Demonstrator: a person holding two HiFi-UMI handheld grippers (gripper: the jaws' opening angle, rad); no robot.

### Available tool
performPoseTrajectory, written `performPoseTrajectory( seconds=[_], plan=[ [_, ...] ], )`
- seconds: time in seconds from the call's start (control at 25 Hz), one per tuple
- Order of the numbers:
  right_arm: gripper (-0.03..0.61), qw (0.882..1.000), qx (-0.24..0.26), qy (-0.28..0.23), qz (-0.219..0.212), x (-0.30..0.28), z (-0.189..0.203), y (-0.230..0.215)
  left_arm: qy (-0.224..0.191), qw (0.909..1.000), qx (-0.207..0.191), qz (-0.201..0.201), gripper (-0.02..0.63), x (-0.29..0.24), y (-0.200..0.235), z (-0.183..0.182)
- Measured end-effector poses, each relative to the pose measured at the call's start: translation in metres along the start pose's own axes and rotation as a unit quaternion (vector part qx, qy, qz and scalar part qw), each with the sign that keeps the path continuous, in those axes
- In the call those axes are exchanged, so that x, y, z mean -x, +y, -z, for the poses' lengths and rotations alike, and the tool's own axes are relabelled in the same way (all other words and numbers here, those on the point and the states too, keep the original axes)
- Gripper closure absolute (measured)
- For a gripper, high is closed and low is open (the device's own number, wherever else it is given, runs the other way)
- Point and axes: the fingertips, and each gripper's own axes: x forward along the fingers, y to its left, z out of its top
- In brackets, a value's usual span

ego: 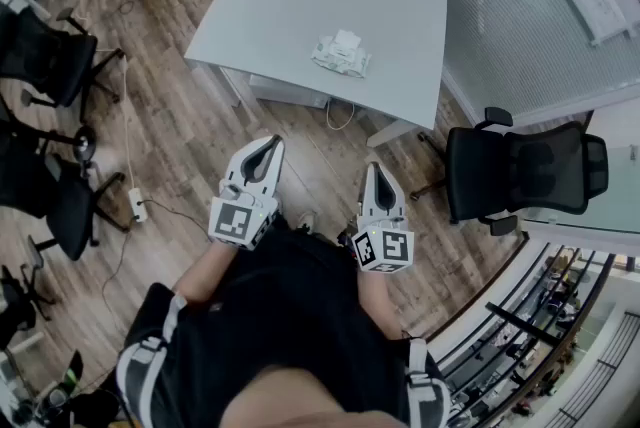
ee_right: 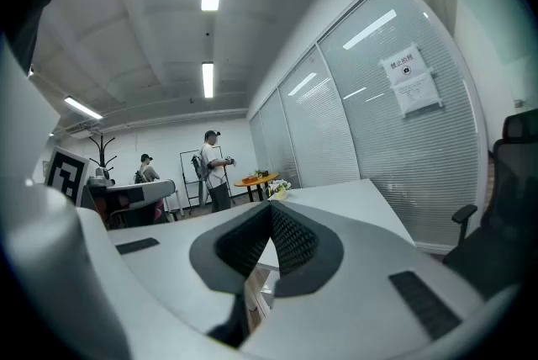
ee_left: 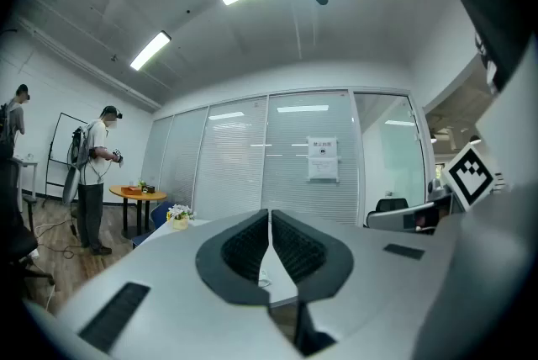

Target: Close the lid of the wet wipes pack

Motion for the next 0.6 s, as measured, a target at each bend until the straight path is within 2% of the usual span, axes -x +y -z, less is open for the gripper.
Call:
performPoseTrajectory(
  seconds=[0.36,0.52,0.56,0.6],
  plan=[
    [0.557,1.0,0.0,0.001,-0.003,-0.008,-0.002,0.001,0.001,1.0,0.001,0.0,0.581,-0.005,0.005,-0.001],
    [0.555,1.0,-0.014,-0.014,0.006,-0.01,-0.005,0.0,0.001,1.0,0.002,0.001,0.581,-0.004,0.008,0.0],
    [0.55,1.0,-0.017,-0.017,0.006,-0.011,-0.005,0.0,0.002,1.0,0.002,0.001,0.581,-0.004,0.01,0.001],
    [0.507,1.0,-0.019,-0.017,0.007,-0.013,-0.005,-0.001,0.003,1.0,0.002,0.001,0.581,-0.005,0.011,0.001]
  ],
)
